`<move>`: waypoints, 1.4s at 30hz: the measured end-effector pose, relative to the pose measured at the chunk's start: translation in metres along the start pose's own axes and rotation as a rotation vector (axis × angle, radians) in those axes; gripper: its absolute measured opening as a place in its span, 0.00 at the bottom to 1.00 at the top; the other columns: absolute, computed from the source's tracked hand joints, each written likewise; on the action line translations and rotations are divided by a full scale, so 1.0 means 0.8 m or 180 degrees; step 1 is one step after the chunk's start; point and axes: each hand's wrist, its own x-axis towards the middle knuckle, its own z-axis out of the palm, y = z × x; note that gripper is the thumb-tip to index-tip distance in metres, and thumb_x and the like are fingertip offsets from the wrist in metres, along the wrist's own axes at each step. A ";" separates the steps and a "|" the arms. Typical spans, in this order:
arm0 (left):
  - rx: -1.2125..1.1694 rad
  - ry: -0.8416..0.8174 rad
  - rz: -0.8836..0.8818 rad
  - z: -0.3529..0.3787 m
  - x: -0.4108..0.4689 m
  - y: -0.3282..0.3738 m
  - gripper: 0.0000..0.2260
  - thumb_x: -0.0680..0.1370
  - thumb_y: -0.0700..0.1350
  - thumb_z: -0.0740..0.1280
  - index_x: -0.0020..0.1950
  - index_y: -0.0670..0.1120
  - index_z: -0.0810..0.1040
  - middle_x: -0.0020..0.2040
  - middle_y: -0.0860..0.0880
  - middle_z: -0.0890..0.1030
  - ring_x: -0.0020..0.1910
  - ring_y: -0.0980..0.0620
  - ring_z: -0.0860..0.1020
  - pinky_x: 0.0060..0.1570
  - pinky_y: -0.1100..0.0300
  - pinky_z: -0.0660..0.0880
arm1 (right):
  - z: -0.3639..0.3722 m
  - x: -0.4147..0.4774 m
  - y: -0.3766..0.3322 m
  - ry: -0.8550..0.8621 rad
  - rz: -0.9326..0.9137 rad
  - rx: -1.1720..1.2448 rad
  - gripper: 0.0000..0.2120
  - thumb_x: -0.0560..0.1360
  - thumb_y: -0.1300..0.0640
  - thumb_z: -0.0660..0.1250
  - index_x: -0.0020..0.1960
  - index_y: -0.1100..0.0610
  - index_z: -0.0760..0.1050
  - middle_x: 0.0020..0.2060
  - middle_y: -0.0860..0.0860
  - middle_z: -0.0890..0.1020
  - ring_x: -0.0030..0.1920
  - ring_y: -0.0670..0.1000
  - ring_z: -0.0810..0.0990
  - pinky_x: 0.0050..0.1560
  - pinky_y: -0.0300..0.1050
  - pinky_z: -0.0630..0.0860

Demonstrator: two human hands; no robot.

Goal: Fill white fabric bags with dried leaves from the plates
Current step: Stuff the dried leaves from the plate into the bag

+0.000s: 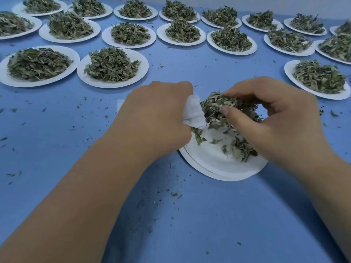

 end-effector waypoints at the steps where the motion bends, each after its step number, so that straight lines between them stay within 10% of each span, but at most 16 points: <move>1: -0.0018 0.0021 0.0007 0.000 -0.001 0.002 0.11 0.75 0.46 0.70 0.56 0.50 0.75 0.42 0.50 0.77 0.42 0.45 0.74 0.32 0.66 0.61 | 0.000 -0.001 -0.001 0.0066 0.0012 0.0041 0.09 0.75 0.56 0.76 0.53 0.47 0.83 0.46 0.36 0.83 0.46 0.39 0.81 0.48 0.28 0.71; 7: -0.0140 0.0123 0.0075 -0.002 -0.002 0.007 0.14 0.74 0.45 0.71 0.57 0.51 0.73 0.42 0.50 0.77 0.41 0.44 0.74 0.32 0.65 0.62 | 0.002 0.001 -0.008 0.0280 0.0168 0.0640 0.14 0.73 0.55 0.77 0.55 0.45 0.76 0.46 0.42 0.84 0.49 0.48 0.84 0.53 0.43 0.78; 13: -0.0394 0.0161 0.0202 0.005 -0.003 0.002 0.13 0.71 0.47 0.69 0.54 0.54 0.72 0.41 0.52 0.77 0.39 0.47 0.74 0.37 0.52 0.73 | 0.006 -0.002 -0.006 -0.0120 0.0184 0.0344 0.07 0.72 0.55 0.74 0.49 0.46 0.83 0.41 0.40 0.84 0.45 0.46 0.83 0.49 0.39 0.78; 20: -0.0093 0.0242 0.0353 0.018 -0.001 0.001 0.12 0.72 0.51 0.70 0.53 0.53 0.73 0.36 0.55 0.70 0.37 0.50 0.70 0.33 0.62 0.59 | 0.001 0.001 -0.007 -0.0383 0.0097 0.0686 0.10 0.73 0.59 0.75 0.49 0.44 0.84 0.45 0.41 0.85 0.49 0.46 0.84 0.52 0.41 0.77; 27: -0.0291 0.0272 0.0372 0.017 0.000 0.002 0.12 0.69 0.57 0.63 0.50 0.55 0.73 0.34 0.56 0.73 0.34 0.59 0.71 0.31 0.59 0.66 | -0.001 0.002 -0.004 -0.0816 0.0122 0.0846 0.09 0.76 0.50 0.72 0.55 0.44 0.83 0.50 0.41 0.85 0.53 0.44 0.83 0.55 0.41 0.75; 34: -0.0820 0.0158 0.0309 0.015 0.001 0.004 0.20 0.71 0.45 0.70 0.60 0.58 0.71 0.46 0.53 0.79 0.42 0.51 0.75 0.40 0.46 0.77 | -0.001 0.007 0.002 -0.0541 0.0511 0.1547 0.07 0.71 0.58 0.76 0.47 0.48 0.86 0.44 0.54 0.88 0.47 0.62 0.86 0.54 0.64 0.81; 38: -0.0573 0.0330 0.0284 0.016 0.003 -0.002 0.21 0.71 0.48 0.68 0.63 0.56 0.70 0.41 0.51 0.76 0.37 0.51 0.73 0.35 0.53 0.70 | -0.009 0.011 -0.001 -0.0384 0.0491 0.1612 0.05 0.71 0.58 0.77 0.46 0.50 0.86 0.39 0.61 0.86 0.35 0.56 0.80 0.42 0.46 0.78; 42: -0.0063 0.0261 0.0226 0.020 0.004 -0.005 0.17 0.75 0.60 0.61 0.56 0.49 0.72 0.36 0.57 0.67 0.35 0.51 0.69 0.33 0.54 0.60 | -0.009 0.014 -0.004 -0.0331 0.0478 0.1858 0.06 0.71 0.59 0.78 0.45 0.49 0.86 0.44 0.76 0.78 0.38 0.66 0.77 0.48 0.54 0.74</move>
